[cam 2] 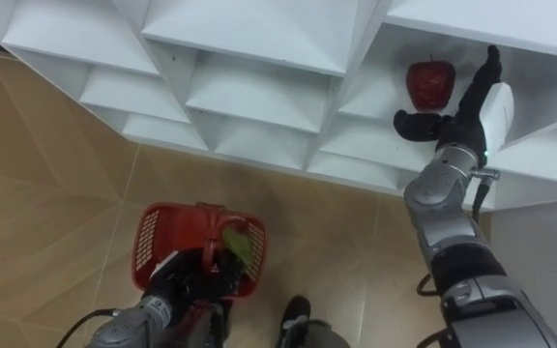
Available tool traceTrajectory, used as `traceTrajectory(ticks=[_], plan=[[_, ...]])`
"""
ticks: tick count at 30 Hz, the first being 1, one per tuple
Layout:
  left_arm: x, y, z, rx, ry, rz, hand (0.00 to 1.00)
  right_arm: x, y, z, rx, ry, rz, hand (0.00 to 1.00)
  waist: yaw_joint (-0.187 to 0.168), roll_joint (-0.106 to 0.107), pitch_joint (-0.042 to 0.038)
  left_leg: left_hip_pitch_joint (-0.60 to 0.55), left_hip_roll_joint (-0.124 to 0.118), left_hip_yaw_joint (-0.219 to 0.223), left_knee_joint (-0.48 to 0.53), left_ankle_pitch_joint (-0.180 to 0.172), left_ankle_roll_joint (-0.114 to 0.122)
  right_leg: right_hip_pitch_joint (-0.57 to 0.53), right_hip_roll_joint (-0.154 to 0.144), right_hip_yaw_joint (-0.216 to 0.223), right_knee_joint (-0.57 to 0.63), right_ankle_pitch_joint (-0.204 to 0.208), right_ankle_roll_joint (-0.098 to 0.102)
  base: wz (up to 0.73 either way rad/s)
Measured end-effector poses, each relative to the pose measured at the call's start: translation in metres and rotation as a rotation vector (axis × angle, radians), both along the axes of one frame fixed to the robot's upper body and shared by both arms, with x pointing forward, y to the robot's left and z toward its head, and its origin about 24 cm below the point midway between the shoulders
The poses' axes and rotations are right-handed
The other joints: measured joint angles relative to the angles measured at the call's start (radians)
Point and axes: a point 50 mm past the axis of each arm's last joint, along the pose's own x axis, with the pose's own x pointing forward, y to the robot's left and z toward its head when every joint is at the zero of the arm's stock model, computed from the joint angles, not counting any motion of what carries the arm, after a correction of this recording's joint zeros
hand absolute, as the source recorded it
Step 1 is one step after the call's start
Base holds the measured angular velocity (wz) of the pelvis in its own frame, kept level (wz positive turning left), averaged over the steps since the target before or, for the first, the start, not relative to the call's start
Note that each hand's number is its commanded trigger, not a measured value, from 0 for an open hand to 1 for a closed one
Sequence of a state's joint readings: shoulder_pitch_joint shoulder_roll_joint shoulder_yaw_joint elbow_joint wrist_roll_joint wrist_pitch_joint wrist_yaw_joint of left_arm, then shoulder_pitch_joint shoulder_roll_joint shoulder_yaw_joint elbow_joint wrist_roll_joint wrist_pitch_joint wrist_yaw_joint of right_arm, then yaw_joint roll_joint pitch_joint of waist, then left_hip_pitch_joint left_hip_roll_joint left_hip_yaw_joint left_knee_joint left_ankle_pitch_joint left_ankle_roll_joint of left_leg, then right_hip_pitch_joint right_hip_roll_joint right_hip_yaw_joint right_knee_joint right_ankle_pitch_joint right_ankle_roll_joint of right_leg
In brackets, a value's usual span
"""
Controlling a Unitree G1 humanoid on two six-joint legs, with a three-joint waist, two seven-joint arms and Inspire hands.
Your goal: Collect fruits from the closet
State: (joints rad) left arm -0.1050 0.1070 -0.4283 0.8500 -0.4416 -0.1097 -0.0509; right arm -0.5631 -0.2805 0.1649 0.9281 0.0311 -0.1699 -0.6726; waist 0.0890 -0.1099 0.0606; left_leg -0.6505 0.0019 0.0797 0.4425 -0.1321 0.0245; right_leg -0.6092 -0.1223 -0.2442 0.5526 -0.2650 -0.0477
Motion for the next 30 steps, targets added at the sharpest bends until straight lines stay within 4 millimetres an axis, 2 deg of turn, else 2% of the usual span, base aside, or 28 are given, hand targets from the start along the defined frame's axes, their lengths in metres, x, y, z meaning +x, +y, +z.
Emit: traceTrajectory(ticks=[8, 30], plan=[[0.001, 0.0, 0.001, -0.001, -0.005, -0.003, 1.0, 0.0, 0.0, 0.001, -0.008, -0.004, 0.003, 0.0, 0.0, -0.002, 0.0047, -0.004, 0.0, -0.001, 0.002, 0.0, 0.0, -0.004, 0.0, 0.0, 0.002, 0.0, 0.0, 0.0], [0.004, 0.0, 0.002, -0.026, -0.007, 0.03, 1.0, 0.005, 0.005, 0.012, -0.077, -0.038, 0.053, 0.0, 0.011, 0.001, 0.0053, -0.02, 0.0, 0.001, 0.006, 0.0, 0.0, -0.027, -0.004, 0.003, 0.024, 0.0, -0.001, 0.0]])
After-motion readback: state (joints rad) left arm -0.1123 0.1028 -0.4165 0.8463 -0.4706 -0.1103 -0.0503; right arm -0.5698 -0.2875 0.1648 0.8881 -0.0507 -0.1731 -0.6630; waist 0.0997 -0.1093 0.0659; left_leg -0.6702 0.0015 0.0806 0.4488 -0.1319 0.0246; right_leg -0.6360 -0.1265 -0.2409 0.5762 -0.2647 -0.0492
